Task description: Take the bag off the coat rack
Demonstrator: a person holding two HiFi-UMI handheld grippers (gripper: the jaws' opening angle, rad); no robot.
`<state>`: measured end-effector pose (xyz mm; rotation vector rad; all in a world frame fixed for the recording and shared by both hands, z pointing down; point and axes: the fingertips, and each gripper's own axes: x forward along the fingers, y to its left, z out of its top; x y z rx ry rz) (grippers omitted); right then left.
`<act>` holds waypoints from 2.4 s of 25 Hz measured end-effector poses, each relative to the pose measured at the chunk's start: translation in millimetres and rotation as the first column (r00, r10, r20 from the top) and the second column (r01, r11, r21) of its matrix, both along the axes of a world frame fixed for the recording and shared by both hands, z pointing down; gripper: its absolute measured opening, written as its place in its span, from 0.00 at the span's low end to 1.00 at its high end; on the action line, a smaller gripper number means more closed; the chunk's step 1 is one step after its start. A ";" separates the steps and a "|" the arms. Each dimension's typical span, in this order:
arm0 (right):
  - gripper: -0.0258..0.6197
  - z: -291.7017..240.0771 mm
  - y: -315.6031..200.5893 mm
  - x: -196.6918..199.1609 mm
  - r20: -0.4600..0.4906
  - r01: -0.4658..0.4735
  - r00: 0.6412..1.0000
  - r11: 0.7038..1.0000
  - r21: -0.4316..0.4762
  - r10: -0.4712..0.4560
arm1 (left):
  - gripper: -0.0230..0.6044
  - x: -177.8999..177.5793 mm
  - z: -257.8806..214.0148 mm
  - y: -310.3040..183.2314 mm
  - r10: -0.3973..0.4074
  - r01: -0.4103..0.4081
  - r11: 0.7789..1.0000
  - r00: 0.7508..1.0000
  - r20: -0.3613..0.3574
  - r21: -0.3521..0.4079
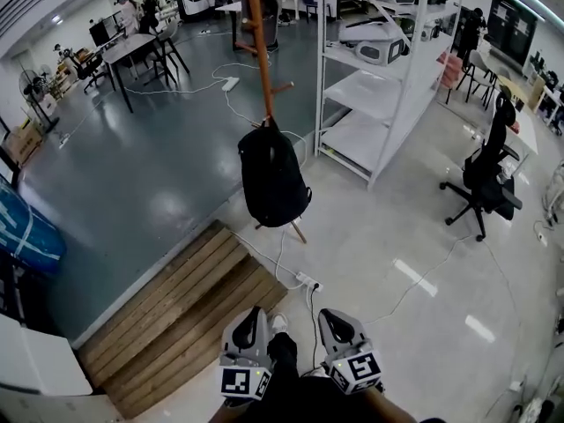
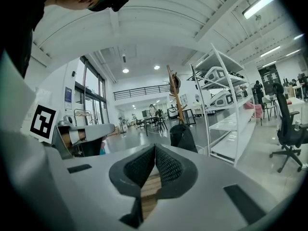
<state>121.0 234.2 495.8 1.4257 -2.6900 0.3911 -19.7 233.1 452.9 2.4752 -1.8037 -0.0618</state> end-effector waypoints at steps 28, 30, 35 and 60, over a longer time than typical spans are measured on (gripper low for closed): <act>0.06 -20.0 -212.1 -123.3 -0.050 -0.072 0.996 0.997 -0.024 0.071 | 0.07 -147.3 7.5 -205.9 -0.002 0.000 0.999 0.999 -0.039 -0.041; 0.06 -21.9 -223.3 -125.0 -0.051 -0.069 0.996 0.997 -0.020 0.068 | 0.07 -152.7 8.8 -215.0 -0.010 0.009 0.999 0.999 -0.036 -0.046; 0.06 -19.6 -247.7 -126.7 -0.063 -0.056 0.997 0.998 -0.024 0.054 | 0.07 -160.6 10.9 -236.5 -0.031 0.030 0.998 0.999 -0.034 -0.052; 0.06 23.6 -457.2 -94.0 -0.067 -0.005 0.998 0.997 -0.079 0.000 | 0.07 -120.6 68.0 -445.9 -0.036 0.047 0.987 0.996 0.077 -0.153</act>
